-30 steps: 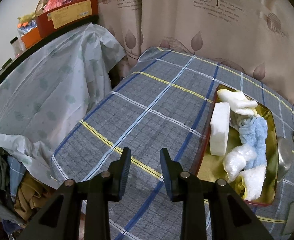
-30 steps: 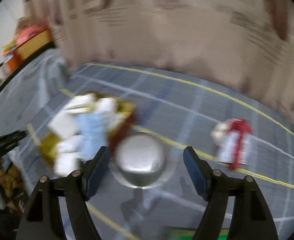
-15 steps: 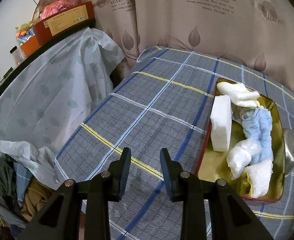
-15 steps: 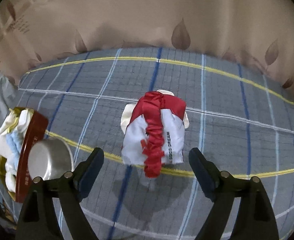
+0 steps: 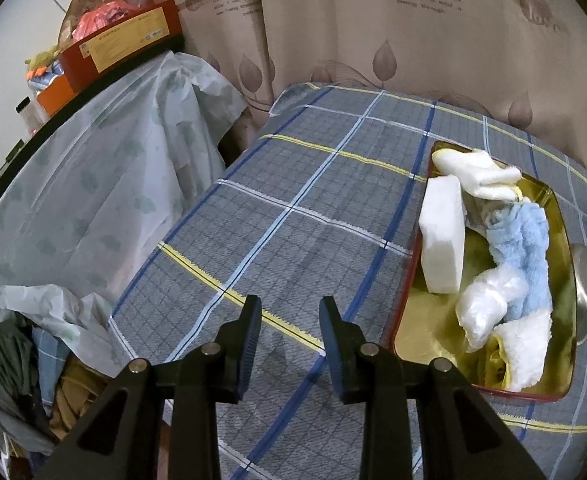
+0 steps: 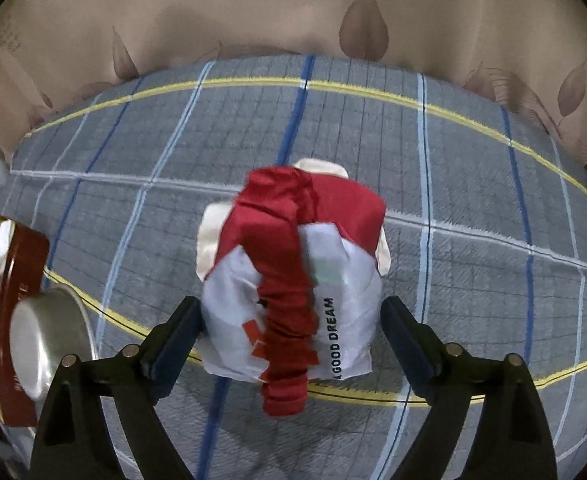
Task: Organize soft objects
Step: 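Reach the right gripper to the red-ribboned white pouch, then grasp the cream scrunched cloth with the left gripper while the right grasps the pouch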
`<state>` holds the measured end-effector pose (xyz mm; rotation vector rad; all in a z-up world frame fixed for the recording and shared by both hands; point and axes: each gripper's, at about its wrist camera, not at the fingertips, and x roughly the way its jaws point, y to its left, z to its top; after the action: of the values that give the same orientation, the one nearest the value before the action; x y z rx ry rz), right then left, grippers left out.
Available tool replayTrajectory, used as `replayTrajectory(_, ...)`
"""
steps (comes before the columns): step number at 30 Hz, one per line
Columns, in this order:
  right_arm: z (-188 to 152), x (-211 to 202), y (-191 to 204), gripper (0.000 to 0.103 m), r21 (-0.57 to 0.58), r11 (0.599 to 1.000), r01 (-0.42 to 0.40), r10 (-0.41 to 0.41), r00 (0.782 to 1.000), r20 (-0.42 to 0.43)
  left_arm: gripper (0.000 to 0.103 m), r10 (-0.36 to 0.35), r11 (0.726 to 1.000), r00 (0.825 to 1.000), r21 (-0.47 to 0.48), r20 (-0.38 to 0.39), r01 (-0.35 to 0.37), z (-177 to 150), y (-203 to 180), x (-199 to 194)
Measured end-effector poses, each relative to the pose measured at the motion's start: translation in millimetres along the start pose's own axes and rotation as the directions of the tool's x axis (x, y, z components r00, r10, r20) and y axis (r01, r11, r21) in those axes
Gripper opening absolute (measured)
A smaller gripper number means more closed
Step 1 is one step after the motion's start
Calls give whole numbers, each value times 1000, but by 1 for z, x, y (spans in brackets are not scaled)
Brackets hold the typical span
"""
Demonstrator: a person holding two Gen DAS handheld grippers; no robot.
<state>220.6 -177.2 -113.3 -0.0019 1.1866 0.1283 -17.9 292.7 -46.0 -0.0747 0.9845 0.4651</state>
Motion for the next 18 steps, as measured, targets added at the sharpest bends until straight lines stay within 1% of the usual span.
replayTrajectory(1, 0, 1, -1, 79, -6, 1000, -3, 3, 1000, 5, 30, 0, 1000, 1000, 3, 3, 0, 0, -1, -1)
replayTrajectory(3, -1, -1, -2, 66, -6, 1000, -23, 23, 1000, 17, 30, 3, 1000, 1000, 13, 10, -4, 2, -4, -5)
replayTrajectory(5, -3, -5, -3, 56, -8, 999, -36, 36, 999, 35, 30, 9, 1000, 1000, 23, 20, -9, 4, -8, -10)
replayTrajectory(7, -4, -9, -4, 53, -10, 999, -50, 50, 998, 45, 30, 4, 999, 1000, 35, 25, -5, 6, -13, -15)
replayTrajectory(8, -6, -13, -4, 45, -16, 999, -47, 48, 997, 57, 30, -2, 999, 1000, 37, 27, 1, 7, -15, -18)
replayTrajectory(9, -8, -16, -4, 43, -21, 999, -44, 46, 997, 62, 30, -11, 999, 999, 42, 31, 10, 9, -19, -21)
replayTrajectory(11, -12, -22, -7, 41, -18, 998, -63, 65, 995, 70, 30, -24, 998, 999, 53, 36, 22, 11, -27, -27)
replayTrajectory(12, -14, -26, -8, 38, -16, 998, -62, 63, 995, 78, 30, -36, 998, 998, 62, 41, 34, 13, -33, -31)
replayTrajectory(13, -17, -31, -9, 37, -15, 998, -60, 61, 995, 84, 30, -43, 997, 998, 70, 46, 40, 14, -38, -34)
replayTrajectory(14, -19, -36, -9, 34, -16, 997, -74, 75, 993, 92, 30, -50, 996, 997, 79, 51, 46, 15, -43, -38)
replayTrajectory(15, -21, -39, -10, 29, -18, 997, -80, 81, 992, 98, 30, -61, 994, 997, 91, 56, 56, 17, -51, -42)
replayTrajectory(17, -28, -51, -15, 26, -8, 996, -86, 86, 990, 113, 30, -83, 991, 994, 113, 69, 75, 20, -63, -50)
replayTrajectory(18, -31, -57, -17, 24, -4, 994, -106, 105, 987, 122, 30, -93, 989, 993, 125, 72, 83, 22, -71, -54)
